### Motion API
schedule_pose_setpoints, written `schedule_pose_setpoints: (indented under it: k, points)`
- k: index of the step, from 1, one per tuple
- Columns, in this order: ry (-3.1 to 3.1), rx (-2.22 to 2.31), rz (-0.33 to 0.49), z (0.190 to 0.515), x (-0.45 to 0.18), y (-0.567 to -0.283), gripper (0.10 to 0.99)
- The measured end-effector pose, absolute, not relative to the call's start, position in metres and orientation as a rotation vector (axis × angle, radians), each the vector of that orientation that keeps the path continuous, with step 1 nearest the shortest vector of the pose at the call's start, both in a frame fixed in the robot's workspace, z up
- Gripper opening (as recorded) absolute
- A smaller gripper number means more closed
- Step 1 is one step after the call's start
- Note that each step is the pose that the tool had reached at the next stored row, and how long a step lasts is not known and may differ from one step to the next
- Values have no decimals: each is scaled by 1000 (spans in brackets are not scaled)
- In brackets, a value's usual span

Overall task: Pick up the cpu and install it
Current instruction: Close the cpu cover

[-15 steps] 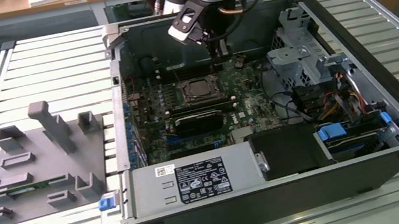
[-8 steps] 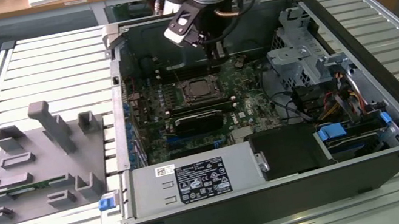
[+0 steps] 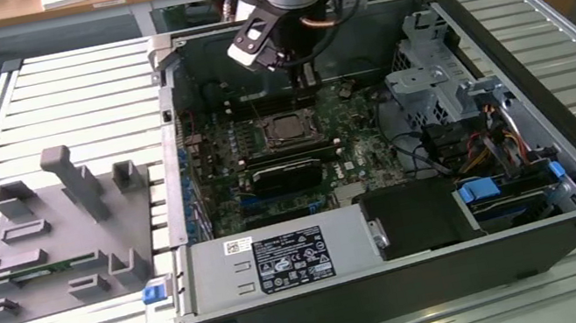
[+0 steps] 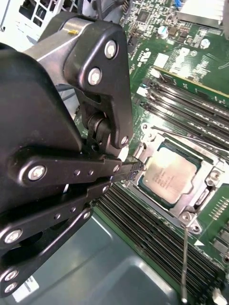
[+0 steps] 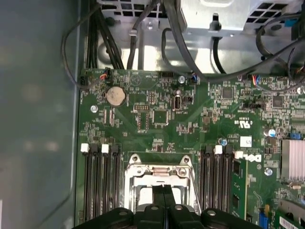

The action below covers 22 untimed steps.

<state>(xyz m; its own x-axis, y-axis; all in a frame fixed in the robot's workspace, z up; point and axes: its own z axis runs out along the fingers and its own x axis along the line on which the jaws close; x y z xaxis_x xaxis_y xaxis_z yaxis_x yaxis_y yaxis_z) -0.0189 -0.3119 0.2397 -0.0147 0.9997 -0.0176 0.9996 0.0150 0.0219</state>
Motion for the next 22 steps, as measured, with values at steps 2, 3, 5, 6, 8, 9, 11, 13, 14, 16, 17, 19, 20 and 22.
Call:
schedule_pose_setpoints:
  k: [2, 3, 5, 6, 8, 9, 11, 13, 14, 16, 17, 19, 20, 22]
  points:
    - [2218, 2185, 5, 240, -21, -312, 106]
    - [2218, 2185, 5, 240, -22, -312, 106]
    - [2218, 2185, 5, 239, -23, -312, 106]
    - [2218, 2185, 5, 239, -24, -312, 106]
    - [2218, 2185, 5, 239, -27, -312, 106]
    - [2218, 2185, 5, 239, -28, -312, 106]
    - [2218, 2185, 5, 239, -30, -312, 106]
    - [2218, 2185, 5, 239, -32, -312, 106]
    - [2218, 2185, 5, 239, -34, -312, 106]
    - [2218, 2185, 5, 238, -36, -312, 106]
    - [2218, 2185, 5, 238, -38, -312, 106]
    - [2218, 2185, 5, 238, -40, -312, 106]
    - [2218, 2185, 5, 238, -41, -312, 106]
    - [2218, 2186, 6, 238, -42, -312, 106]
